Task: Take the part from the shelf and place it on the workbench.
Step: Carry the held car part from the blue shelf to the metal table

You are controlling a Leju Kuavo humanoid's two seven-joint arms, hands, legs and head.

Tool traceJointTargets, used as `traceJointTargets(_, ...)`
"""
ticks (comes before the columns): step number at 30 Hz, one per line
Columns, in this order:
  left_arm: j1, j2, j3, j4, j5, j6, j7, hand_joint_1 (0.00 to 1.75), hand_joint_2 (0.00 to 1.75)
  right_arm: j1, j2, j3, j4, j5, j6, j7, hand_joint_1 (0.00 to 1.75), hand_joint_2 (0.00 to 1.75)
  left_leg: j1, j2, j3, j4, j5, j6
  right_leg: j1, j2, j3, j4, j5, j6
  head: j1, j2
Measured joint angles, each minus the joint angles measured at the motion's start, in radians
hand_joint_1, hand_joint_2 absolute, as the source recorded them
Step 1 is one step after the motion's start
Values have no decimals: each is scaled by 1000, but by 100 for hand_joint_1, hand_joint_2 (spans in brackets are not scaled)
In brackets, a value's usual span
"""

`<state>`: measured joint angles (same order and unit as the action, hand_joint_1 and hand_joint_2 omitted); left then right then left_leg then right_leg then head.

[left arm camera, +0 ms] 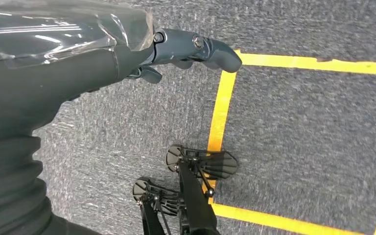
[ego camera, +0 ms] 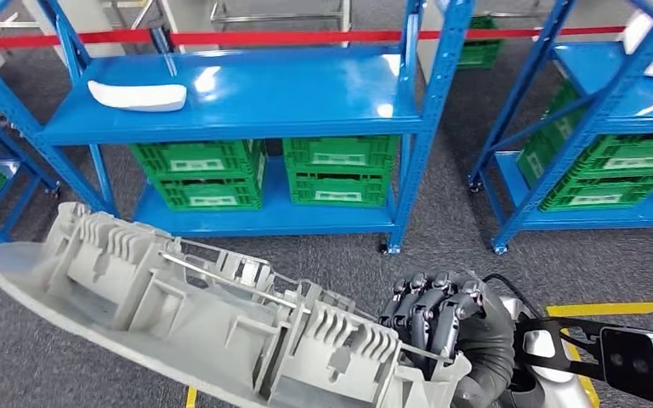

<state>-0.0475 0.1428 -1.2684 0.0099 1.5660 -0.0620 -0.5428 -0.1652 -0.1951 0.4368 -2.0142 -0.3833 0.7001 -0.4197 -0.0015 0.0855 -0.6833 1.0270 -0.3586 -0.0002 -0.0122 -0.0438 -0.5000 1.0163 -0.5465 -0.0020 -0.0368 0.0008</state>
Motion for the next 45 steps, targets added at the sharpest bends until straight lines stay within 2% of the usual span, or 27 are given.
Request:
traceJointTargets(1, 1, 0, 0, 0, 0, 0, 0, 0, 175, 0, 0, 0, 0, 0, 0, 0, 175, 175, 4, -18, -6, 16, -30, -8, -2, 7, -11, -1, 13, -9, 0, 0)
traceJointTargets(3, 3, 1, 0, 0, 0, 0, 0, 0, 175, 0, 1, 1, -1, 0, 0, 0, 175, 175, 9, -62, -25, 104, -139, -22, -3, 24, -37, -1, 42, -19, -1, 0)
traceJointTargets(4, 4, 1, 0, 0, 0, 0, 0, 0, 175, 0, 2, 1, -1, 0, 0, 0, 175, 175, 9, -72, -34, 166, -189, -25, -3, 34, -51, 0, 56, -20, -1, 0)
traceJointTargets(5, 4, 1, 0, 0, 0, 0, -1, 0, 175, 0, 2, 1, -1, 0, 0, 0, 175, 175, 10, -75, -38, 225, -218, -25, -2, 45, -66, 1, 70, -20, -1, 0)
traceJointTargets(7, 3, 1, 0, 0, 0, 0, -3, 0, 175, 0, 2, 1, -1, 1, 0, 1, 175, 175, 10, -78, -11, 270, -206, -21, 0, 66, -99, 3, 99, -17, -1, 0)
traceJointTargets(9, 1, 1, 0, 0, 0, 2, -3, 0, 175, 0, 2, 2, -3, 3, -3, 4, 175, 175, 8, -87, 81, 180, -161, -8, 2, 80, -128, 3, 125, -15, -1, 0)
traceJointTargets(11, -3, 5, 0, 0, 0, 6, -2, 0, 175, -1, 2, 2, -6, 8, -6, 6, 175, 175, 2, -99, 186, 34, -169, 10, 3, 89, -143, 1, 147, -9, -1, 0)
traceJointTargets(13, -5, 12, 0, 0, 0, 11, 0, 0, 175, -4, 1, 2, -8, 14, -8, 7, 175, 175, -9, -104, 225, -38, -183, 23, -4, 92, -148, -7, 169, 6, 0, 0)
traceJointTargets(15, -4, 17, -1, 0, 0, 14, 0, 0, 175, -5, 0, 1, -8, 17, -11, 6, 175, 175, -15, -98, 213, -59, -152, 34, -9, 90, -154, -19, 186, 18, -1, 0)
traceJointTargets(16, -4, 19, -2, 0, 0, 14, -1, 0, 175, -5, -1, 0, -9, 17, -12, 6, 175, 175, -15, -94, 204, -72, -131, 40, -7, 83, -162, -14, 174, 17, 1, 0)
traceJointTargets(18, -3, 19, -6, 0, 0, 12, -5, 0, 175, -7, -2, -3, -9, 16, -13, 8, 175, 175, -11, -86, 176, -88, -90, 47, -5, 65, -186, 50, 91, 0, 5, 0)
traceJointTargets(20, -1, 18, -12, 0, 0, 11, -7, 0, 175, -7, -2, -8, -10, 16, -13, 10, 175, 175, -11, -78, 136, -88, -58, 51, -5, 58, -204, 174, -3, -10, 7, 0)
traceJointTargets(21, -1, 17, -15, 0, 0, 11, -7, 0, 175, -6, -3, -10, -10, 16, -13, 11, 175, 175, -11, -74, 114, -85, -43, 50, -6, 57, -205, 229, -19, -3, 7, 0)
traceJointTargets(23, -1, 16, -21, 0, 0, 12, -8, 0, 175, -4, -4, -13, -10, 15, -13, 12, 175, 175, -9, -67, 68, -76, -14, 45, -11, 56, -175, 272, 14, 27, 8, 0)
traceJointTargets(25, -1, 16, -27, 0, 0, 15, -8, 0, 175, 0, -5, -17, -10, 15, -13, 10, 175, 175, -5, -62, 20, -54, 10, 35, -16, 51, -88, 190, 45, 50, 8, 0)
traceJointTargets(26, -1, 16, -29, 0, 0, 18, -9, 0, 175, 2, -5, -19, -11, 15, -13, 8, 175, 175, -4, -61, -1, -39, 19, 29, -15, 49, -30, 111, 27, 49, 9, 0)
traceJointTargets(28, 1, 19, -30, 0, 0, 21, -10, 0, 175, 10, -6, -23, -14, 14, -13, 3, 175, 175, -3, -59, -27, -21, 37, 16, -9, 45, 37, 1, -25, 31, 9, 0)
traceJointTargets(30, 5, 21, -30, 0, 0, 23, -11, 0, 175, 21, -7, -27, -16, 13, -13, -2, 175, 175, 2, -59, -34, -23, 59, 4, -5, 42, 34, -16, -27, 11, 10, 0)
traceJointTargets(31, 8, 22, -31, 0, 0, 24, -11, 0, 175, 26, -7, -28, -16, 13, -11, -3, 175, 175, 6, -61, -37, -20, 52, -2, -5, 41, 26, -15, -16, 3, 9, 0)
traceJointTargets(32, 11, 22, -31, 0, 0, 25, -11, 0, 175, 29, -8, -29, -16, 13, -10, -4, 175, 175, 9, -65, -42, -3, 22, -8, -8, 40, 17, -15, -4, -4, 9, 0)
traceJointTargets(35, 14, 23, -37, 0, 0, 26, -14, 0, 175, 35, -8, -33, -16, 13, -3, -5, 175, 175, 15, -75, -65, 154, -145, -27, -9, 39, -20, -13, 35, -14, 6, 0)
traceJointTargets(36, 13, 23, -39, 0, 0, 26, -15, 0, 175, 37, -9, -34, -16, 13, -1, -6, 175, 175, 16, -75, -68, 215, -175, -30, -9, 40, -34, -12, 48, -13, 6, 0)
traceJointTargets(38, 11, 22, -43, -1, 0, 24, -17, 0, 175, 42, -10, -35, -15, 13, 2, -6, 175, 175, 18, -76, -38, 263, -162, -32, -8, 41, -65, -9, 72, -8, 6, 0)
traceJointTargets(40, 11, 23, -45, -1, 0, 23, -17, 0, 175, 45, -10, -37, -15, 14, 2, -6, 175, 175, 18, -82, 61, 172, -128, -24, -8, 43, -90, -7, 94, -2, 6, 0)
traceJointTargets(42, 8, 24, -47, -1, 0, 23, -17, 0, 175, 46, -11, -37, -15, 14, 3, -6, 175, 175, 14, -92, 171, 26, -145, -12, -7, 44, -104, -8, 113, 7, 7, 0)
traceJointTargets(43, 7, 25, -47, -1, 0, 23, -18, 0, 175, 46, -11, -37, -15, 15, 3, -5, 175, 175, 10, -96, 200, -20, -158, -4, -8, 43, -107, -10, 122, 14, 8, 0)
traceJointTargets(45, 8, 26, -47, -1, 0, 25, -17, 0, 175, 47, -12, -36, -14, 26, -1, -7, 175, 175, 2, -96, 203, -52, -157, 10, -11, 42, -112, -19, 142, 29, 10, 0)
